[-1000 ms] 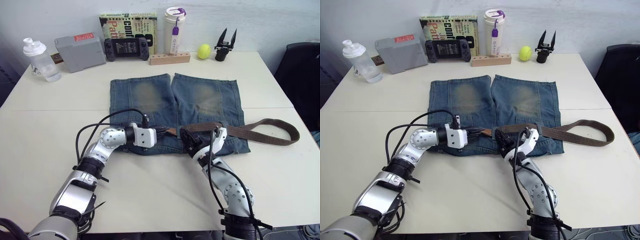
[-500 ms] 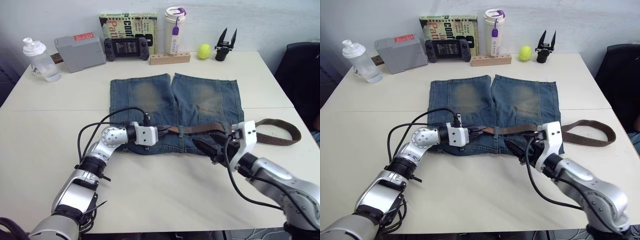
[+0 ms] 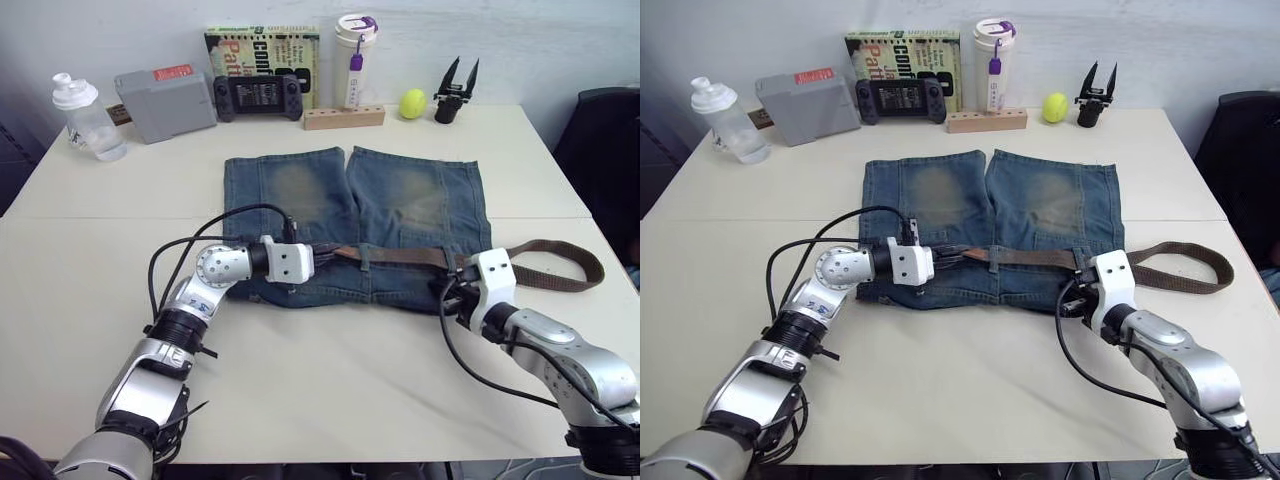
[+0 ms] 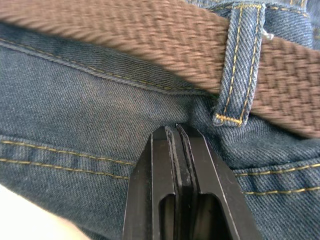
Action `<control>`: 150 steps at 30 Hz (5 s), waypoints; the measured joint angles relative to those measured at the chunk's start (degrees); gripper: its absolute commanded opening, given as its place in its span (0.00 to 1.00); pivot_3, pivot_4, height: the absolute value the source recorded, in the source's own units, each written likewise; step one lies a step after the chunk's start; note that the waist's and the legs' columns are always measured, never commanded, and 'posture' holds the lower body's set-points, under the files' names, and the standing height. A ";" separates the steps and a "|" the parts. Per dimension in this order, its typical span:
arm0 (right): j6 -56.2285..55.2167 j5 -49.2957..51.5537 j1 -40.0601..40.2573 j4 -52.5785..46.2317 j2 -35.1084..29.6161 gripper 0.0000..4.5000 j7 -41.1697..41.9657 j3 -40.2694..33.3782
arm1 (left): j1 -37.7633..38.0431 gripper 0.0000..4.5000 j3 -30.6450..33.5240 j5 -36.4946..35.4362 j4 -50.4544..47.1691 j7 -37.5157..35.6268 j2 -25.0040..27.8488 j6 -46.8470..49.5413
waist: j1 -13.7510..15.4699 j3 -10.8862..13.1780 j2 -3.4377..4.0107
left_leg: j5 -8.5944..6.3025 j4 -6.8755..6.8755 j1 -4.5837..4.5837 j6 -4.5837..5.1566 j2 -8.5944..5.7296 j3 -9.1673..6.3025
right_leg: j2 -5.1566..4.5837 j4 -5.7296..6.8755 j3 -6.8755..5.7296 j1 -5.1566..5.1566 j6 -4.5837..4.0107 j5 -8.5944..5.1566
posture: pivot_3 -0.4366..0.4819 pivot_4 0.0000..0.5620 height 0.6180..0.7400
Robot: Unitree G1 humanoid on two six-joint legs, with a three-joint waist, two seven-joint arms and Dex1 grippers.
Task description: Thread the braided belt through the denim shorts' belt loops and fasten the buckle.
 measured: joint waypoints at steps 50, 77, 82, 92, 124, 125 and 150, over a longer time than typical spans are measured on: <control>3.54 -1.79 -6.92 -19.43 -23.40 0.99 30.29 1.47 | 6.46 1.00 20.73 -32.27 -10.73 -24.01 20.33 54.32 | -0.37 0.02 -0.03 | -0.04 -0.21 -0.09 0.05 0.00 -0.09 | -0.10 -0.28 0.00 -0.04 -0.02 0.00 | 0.48 0.27 0.61; -64.57 -38.25 -13.28 22.92 -30.26 0.04 40.85 19.66 | 17.81 1.00 21.89 -32.82 -19.94 -23.58 19.06 60.69 | 0.89 0.11 0.03 | 0.05 0.13 -0.08 -0.11 -0.09 0.13 | -0.16 -0.15 0.07 -0.02 0.06 0.06 | 0.48 0.27 0.61; -81.50 -53.12 -31.05 48.00 -23.83 0.04 36.98 25.13 | 17.43 1.00 20.29 -32.72 -20.57 -23.33 16.97 61.13 | -0.54 0.13 0.05 | 0.13 0.23 -0.08 -0.25 -0.02 0.18 | -0.04 -0.01 0.15 -0.10 0.01 0.03 | 0.48 0.27 0.61; -85.92 -61.77 -38.26 60.89 -20.65 0.37 30.20 26.31 | 17.05 1.00 18.54 -32.74 -23.09 -23.11 15.41 62.56 | -0.37 0.15 0.08 | 0.07 0.66 -0.13 -0.32 0.02 0.21 | -0.04 0.30 0.20 -0.11 -0.10 -0.05 | 0.48 0.27 0.61; 8.47 69.39 -4.90 -2.62 3.70 0.99 -32.13 -7.92 | 14.85 1.00 14.30 -33.12 -37.62 -15.04 11.05 69.20 | -0.22 0.23 0.20 | -0.12 0.56 -0.20 -0.04 0.06 -0.11 | 0.04 0.29 0.06 -0.05 -0.12 -0.13 | 0.48 0.27 0.61; 7.36 71.15 -4.86 -2.05 4.05 0.99 -33.65 -7.54 | 15.26 1.00 14.30 -33.11 -37.70 -14.92 11.09 69.24 | -0.22 0.23 0.20 | -0.12 0.57 -0.21 -0.04 0.06 -0.11 | 0.03 0.29 0.06 -0.05 -0.12 -0.13 | 0.48 0.27 0.61; 2.44 64.72 -10.42 13.38 13.01 0.99 -32.95 -6.02 | 15.75 1.00 14.34 -32.84 -39.32 -13.88 12.35 69.30 | -0.28 0.23 0.21 | -0.16 0.53 -0.21 0.02 0.05 -0.08 | 0.00 0.29 0.10 -0.06 -0.13 -0.14 | 0.48 0.27 0.61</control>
